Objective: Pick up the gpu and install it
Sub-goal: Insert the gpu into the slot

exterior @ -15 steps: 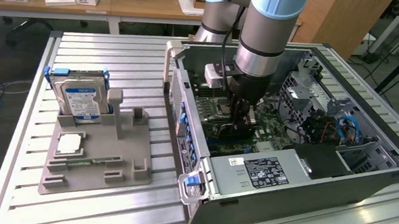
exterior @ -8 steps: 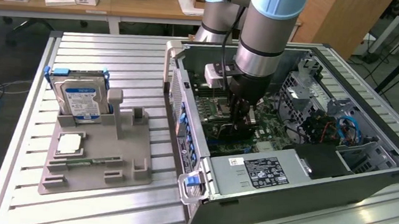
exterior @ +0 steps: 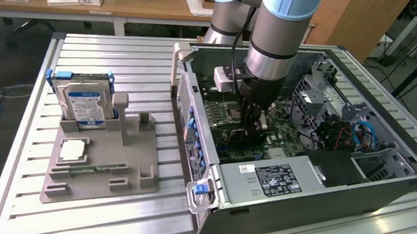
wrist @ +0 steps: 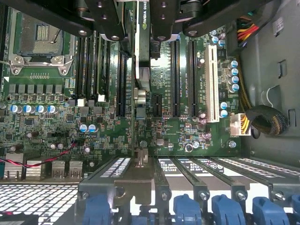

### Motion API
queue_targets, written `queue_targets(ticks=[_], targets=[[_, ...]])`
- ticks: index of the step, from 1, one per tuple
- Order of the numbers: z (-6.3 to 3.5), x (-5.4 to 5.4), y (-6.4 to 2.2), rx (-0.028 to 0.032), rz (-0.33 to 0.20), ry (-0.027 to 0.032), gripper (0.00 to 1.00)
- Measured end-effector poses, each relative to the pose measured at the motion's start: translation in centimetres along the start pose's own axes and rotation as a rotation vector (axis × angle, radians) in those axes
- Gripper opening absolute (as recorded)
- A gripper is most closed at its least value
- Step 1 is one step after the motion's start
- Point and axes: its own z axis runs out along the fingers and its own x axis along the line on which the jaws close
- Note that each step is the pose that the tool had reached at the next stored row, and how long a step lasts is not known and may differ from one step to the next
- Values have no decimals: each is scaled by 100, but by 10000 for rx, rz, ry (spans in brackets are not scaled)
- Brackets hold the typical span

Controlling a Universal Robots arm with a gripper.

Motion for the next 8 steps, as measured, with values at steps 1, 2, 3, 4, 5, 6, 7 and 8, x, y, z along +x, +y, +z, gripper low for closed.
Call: queue_targets(ticks=[1, 2, 3, 4, 5, 6, 7, 8], targets=[[0, 0, 0, 0, 0, 0, 26], [0, 0, 0, 0, 0, 1, 26], [0, 0, 0, 0, -2, 1, 26], [0, 0, 0, 0, -3, 1, 26], [0, 0, 0, 1, -3, 1, 26], [0, 0, 0, 0, -3, 0, 26], [0, 0, 0, 0, -3, 1, 26], [0, 0, 0, 0, -3, 1, 26]])
